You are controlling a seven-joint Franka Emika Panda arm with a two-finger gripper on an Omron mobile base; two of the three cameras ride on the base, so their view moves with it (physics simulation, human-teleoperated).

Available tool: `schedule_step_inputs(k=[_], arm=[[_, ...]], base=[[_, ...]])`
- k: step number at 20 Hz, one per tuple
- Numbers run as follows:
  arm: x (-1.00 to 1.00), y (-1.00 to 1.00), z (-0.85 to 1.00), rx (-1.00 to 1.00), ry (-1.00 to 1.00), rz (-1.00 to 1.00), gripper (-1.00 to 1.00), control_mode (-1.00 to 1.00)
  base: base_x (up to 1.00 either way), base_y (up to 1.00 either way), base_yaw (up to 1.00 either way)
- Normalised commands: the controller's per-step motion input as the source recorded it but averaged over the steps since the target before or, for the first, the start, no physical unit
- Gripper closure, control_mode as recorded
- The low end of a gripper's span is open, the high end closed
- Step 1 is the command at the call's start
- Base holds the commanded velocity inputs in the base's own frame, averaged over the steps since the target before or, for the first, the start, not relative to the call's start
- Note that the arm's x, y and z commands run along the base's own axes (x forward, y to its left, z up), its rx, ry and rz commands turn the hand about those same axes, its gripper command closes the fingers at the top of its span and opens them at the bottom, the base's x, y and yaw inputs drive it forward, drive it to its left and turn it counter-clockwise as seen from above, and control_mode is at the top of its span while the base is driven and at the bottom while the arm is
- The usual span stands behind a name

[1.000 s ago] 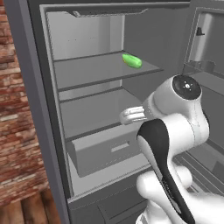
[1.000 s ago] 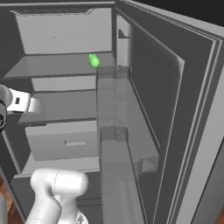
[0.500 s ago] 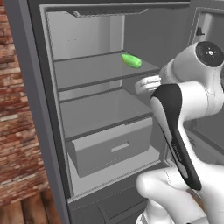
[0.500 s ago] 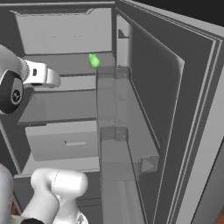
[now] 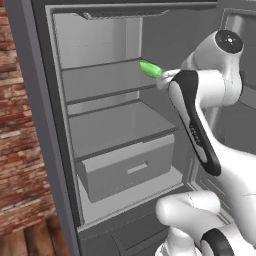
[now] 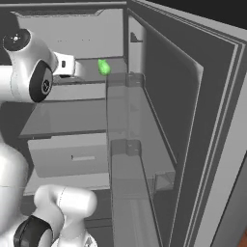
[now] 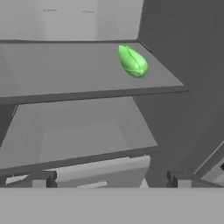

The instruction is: Gather the corn and avocado from the fridge and place them on a tray on the dining counter. Then gather the steak and chicken drumstick from the fridge and place them on the other tray.

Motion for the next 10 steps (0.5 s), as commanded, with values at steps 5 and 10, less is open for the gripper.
schedule_step_inputs(k=[5,10], arm=[[0.86,-0.1,0.0,0.0,0.01,-0.01,-1.0,-1.0],[0.87,-0.04,-0.08,0.0,0.06,-0.02,-1.0,-1.0]], base=[[0.0,0.0,0.0],[0.0,0.0,0.0]])
